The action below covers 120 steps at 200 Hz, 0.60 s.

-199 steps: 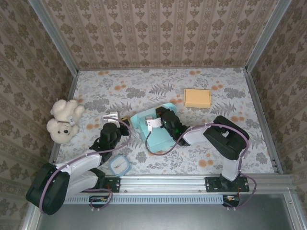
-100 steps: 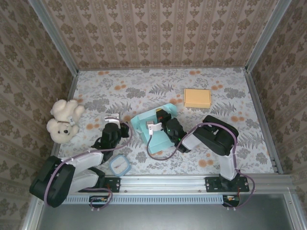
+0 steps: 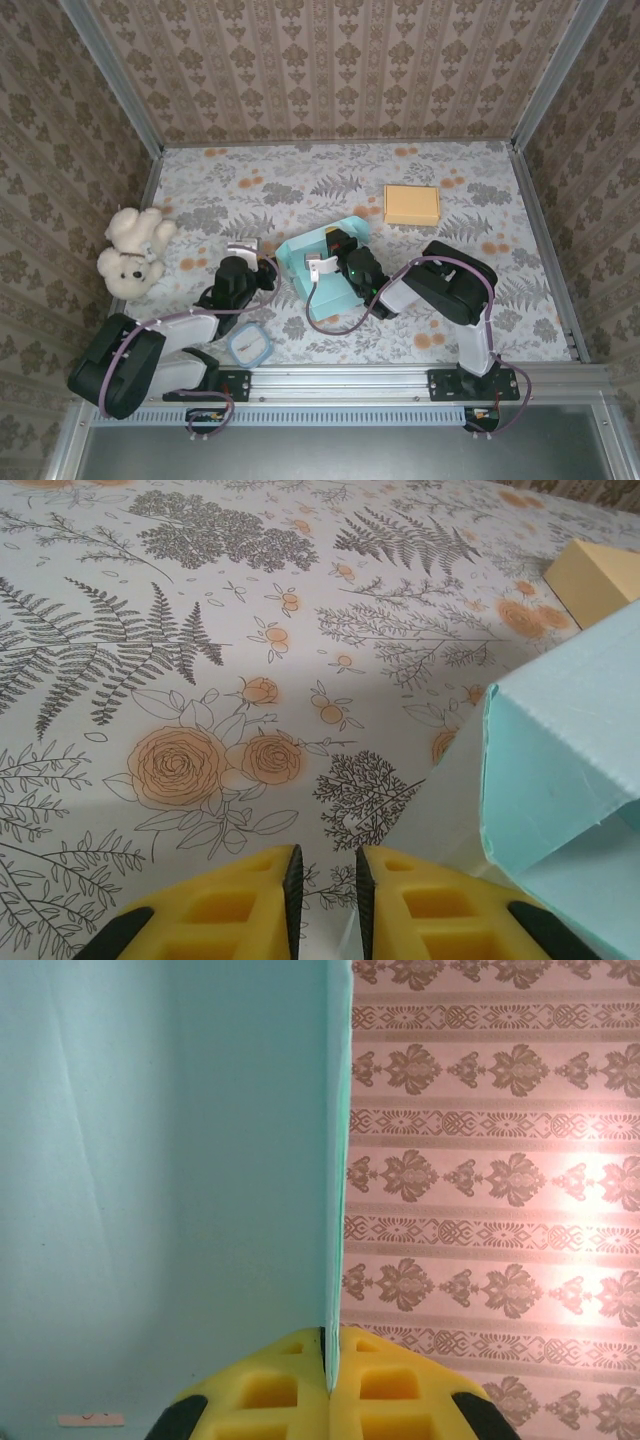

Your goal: Fold the paper box

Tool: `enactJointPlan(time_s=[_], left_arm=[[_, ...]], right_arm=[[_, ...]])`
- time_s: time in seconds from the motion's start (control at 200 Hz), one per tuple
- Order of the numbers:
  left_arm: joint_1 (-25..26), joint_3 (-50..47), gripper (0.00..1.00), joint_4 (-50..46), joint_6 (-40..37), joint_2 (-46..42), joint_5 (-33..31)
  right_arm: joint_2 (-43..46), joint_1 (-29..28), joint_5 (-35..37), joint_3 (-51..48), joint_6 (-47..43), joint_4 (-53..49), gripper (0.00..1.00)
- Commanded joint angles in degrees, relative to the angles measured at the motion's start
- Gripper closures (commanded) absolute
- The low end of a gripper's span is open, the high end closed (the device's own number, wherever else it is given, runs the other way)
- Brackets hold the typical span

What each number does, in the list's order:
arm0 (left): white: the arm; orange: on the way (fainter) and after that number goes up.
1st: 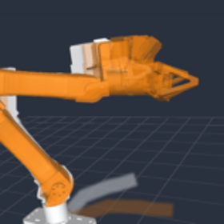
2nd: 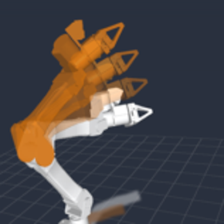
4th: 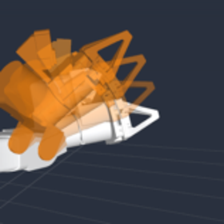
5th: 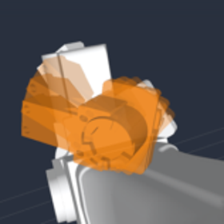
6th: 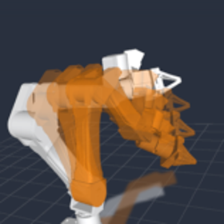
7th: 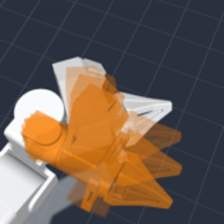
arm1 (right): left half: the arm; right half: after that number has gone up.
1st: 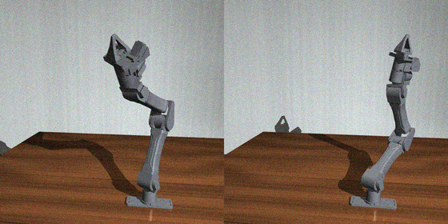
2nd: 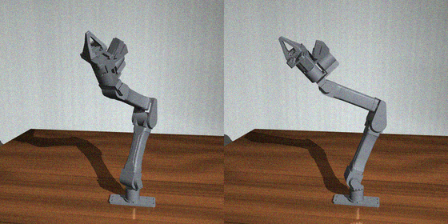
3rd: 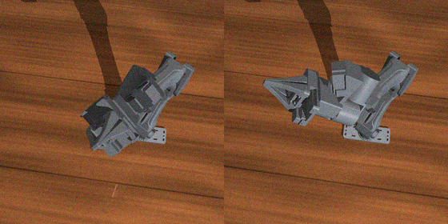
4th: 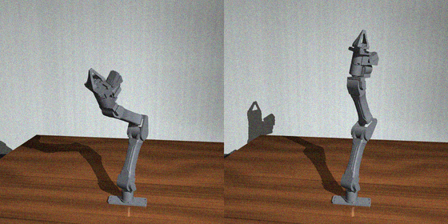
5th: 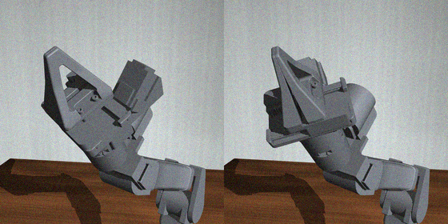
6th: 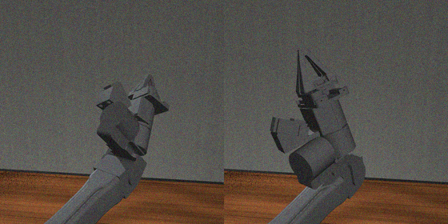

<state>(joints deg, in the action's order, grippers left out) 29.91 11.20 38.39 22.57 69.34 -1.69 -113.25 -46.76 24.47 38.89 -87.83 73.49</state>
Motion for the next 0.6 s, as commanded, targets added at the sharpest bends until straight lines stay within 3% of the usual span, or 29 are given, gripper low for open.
enactJointPlan(time_s=[0.0,0.465,0.595], left_arm=[[-0.2,-1.1,0.73,2.6,-1.5,1.0,1.7],[0.7,-4.6,0.49,3.0,-1.7,-2.0,4.4],[1.3,-4.4,0.47,4.5,-2.6,-0.6,4.9]], right_arm=[[0.8,-0.3,-1.0,-0.7,2.2,-4.4,1.00],[1.5,0.0,-1.7,-0.7,3.4,-6.3,1.00],[1.5,0.0,-1.9,-0.6,3.6,-6.7,1.00]])
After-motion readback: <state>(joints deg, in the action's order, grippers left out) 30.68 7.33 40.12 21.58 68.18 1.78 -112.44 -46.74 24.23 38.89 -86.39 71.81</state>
